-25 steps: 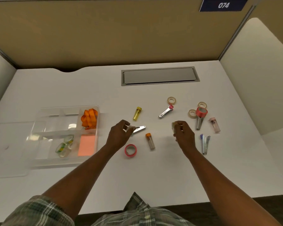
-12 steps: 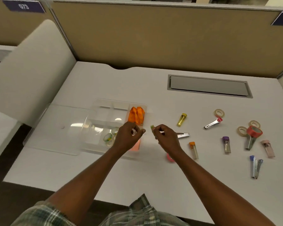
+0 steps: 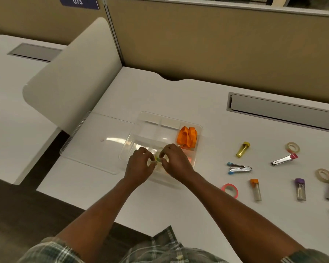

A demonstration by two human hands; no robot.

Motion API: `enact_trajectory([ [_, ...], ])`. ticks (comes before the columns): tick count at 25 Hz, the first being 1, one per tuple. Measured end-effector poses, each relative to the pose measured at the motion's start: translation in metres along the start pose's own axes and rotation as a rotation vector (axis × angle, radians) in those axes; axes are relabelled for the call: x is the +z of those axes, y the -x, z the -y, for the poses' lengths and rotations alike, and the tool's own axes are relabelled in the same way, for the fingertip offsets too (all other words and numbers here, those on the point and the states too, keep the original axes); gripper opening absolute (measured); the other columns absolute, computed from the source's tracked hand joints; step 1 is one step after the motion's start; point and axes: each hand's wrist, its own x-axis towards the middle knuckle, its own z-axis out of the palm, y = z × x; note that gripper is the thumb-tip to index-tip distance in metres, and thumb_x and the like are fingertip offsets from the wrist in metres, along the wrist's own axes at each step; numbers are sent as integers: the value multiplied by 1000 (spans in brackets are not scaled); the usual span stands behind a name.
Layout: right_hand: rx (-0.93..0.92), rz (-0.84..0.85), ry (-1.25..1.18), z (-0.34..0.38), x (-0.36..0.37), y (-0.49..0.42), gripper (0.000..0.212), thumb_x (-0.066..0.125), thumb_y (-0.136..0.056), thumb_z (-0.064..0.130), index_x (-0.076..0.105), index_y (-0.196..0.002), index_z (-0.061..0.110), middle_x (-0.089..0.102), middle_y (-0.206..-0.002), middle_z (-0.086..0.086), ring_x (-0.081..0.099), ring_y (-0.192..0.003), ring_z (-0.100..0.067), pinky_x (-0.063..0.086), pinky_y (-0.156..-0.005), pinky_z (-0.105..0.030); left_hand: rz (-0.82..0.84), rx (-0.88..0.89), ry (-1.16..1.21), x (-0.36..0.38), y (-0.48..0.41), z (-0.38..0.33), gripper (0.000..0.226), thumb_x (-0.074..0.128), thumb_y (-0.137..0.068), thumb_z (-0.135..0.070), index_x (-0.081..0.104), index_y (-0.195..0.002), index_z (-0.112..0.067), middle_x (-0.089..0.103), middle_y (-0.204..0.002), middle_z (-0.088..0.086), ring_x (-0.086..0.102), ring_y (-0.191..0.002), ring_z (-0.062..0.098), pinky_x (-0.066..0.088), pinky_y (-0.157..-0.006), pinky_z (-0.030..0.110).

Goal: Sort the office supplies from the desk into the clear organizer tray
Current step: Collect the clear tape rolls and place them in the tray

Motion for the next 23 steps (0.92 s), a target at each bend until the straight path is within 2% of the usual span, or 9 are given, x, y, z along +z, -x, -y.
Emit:
enact_trajectory([
  [4, -12, 29, 101, -2, 11, -5, 18, 58, -95, 13, 71, -107, 10, 65, -114, -10, 56, -98, -21, 50, -83, -31, 38, 12, -101, 4, 2, 9, 12, 72, -85, -25, 73, -89, -14, 61, -102, 6, 59, -91, 25, 49, -75, 36],
  [11, -22, -24, 120, -17, -7, 8, 17, 64, -91, 26, 69, -104, 17, 64, -114, -3, 57, -104, -19, 50, -79, -30, -4, 51, -86, 15, -4, -10, 18, 74, -82, -31, 71, -88, -14, 62, -97, 7, 59, -88, 23, 52, -74, 35],
  [17, 57, -86, 120, -44, -50, 35, 21, 63, -93, 29, 67, -110, 17, 62, -121, -2, 56, -109, -19, 50, -85, -30, 10, 139, -46, 38, -15, -68, 20, 74, -82, -33, 70, -89, -15, 65, -103, 6, 60, -93, 21, 53, -78, 34],
  [23, 146, -148, 121, -101, -115, 82, 22, 62, -93, 26, 67, -111, 16, 61, -119, -3, 55, -112, -19, 50, -86, -32, 52, 310, 5, 74, -26, -149, 17, 75, -81, -29, 69, -87, -14, 60, -93, 4, 58, -83, 22, 45, -69, 32],
])
